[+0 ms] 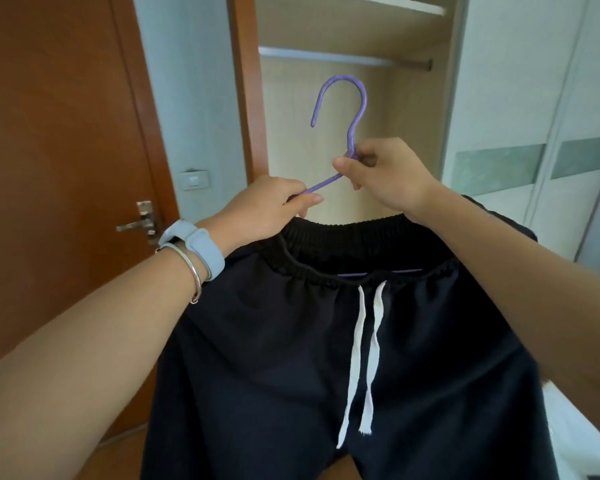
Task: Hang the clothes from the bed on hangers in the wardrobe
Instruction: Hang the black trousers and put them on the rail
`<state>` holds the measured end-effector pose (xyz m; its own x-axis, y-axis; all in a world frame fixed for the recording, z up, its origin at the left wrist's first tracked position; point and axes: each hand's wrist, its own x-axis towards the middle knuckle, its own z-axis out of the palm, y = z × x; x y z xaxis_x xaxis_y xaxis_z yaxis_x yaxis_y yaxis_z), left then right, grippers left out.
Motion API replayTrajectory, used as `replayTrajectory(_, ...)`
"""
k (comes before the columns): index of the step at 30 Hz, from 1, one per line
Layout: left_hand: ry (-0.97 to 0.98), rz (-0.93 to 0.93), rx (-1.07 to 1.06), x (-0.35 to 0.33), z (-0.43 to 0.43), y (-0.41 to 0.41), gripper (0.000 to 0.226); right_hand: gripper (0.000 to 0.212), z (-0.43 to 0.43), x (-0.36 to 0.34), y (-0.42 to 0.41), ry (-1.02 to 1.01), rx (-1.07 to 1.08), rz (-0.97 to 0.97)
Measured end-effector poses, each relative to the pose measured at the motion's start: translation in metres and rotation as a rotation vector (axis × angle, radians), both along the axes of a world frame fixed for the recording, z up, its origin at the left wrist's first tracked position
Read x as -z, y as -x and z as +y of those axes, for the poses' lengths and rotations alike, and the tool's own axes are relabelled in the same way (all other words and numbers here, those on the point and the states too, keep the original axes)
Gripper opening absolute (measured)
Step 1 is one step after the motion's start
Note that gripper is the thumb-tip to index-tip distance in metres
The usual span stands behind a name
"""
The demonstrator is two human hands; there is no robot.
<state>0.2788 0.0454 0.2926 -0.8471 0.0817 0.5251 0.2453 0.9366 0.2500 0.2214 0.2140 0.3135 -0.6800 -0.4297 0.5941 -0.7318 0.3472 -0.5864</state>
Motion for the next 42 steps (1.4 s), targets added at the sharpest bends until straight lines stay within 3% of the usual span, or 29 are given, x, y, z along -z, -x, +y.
replayTrajectory(5, -0.068, 0.090, 0.097, 0.024, -0.018, 0.089, 0.039, 0.036, -0.009, 0.009, 0.061, -0.114, 0.123, 0.008)
replayTrajectory(9, -0.155, 0.062, 0.251, 0.020, -0.020, 0.160, 0.033, 0.035, -0.017, 0.013, 0.113, -0.065, 0.290, 0.003)
replayTrajectory(14, -0.123, 0.020, 0.535, 0.005, -0.001, 0.223, 0.022, 0.031, -0.015, 0.014, 0.152, -0.060, 0.405, 0.018)
replayTrajectory(17, -0.169, -0.010, 0.649, 0.007, 0.013, 0.253, 0.028, 0.026, -0.012, 0.016, 0.165, -0.067, 0.501, 0.009)
replayTrajectory(21, -0.252, -0.037, 0.687, 0.011, 0.028, 0.292, 0.037, 0.034, 0.018, 0.018, 0.180, -0.095, 0.680, -0.027)
replayTrajectory(27, -0.286, 0.122, 0.641, 0.004, 0.042, 0.353, 0.040, 0.038, 0.074, 0.022, 0.204, -0.258, 0.998, 0.012)
replayTrajectory(31, -0.317, 0.211, 0.601, -0.015, 0.041, 0.406, 0.037, 0.041, 0.093, 0.026, 0.241, -0.315, 0.861, -0.050)
replayTrajectory(35, -0.297, 0.326, 0.541, -0.031, 0.036, 0.469, 0.034, 0.064, 0.108, 0.009, 0.297, -0.204, 0.616, -0.193)
replayTrajectory(38, -0.337, 0.397, 0.470, -0.050, 0.029, 0.519, 0.036, 0.036, 0.114, -0.015, 0.357, -0.284, 0.529, -0.137)
replayTrajectory(42, -0.384, 0.433, 0.401, -0.078, 0.013, 0.566, 0.032, 0.024, 0.098, -0.042, 0.443, -0.358, 0.493, 0.029)
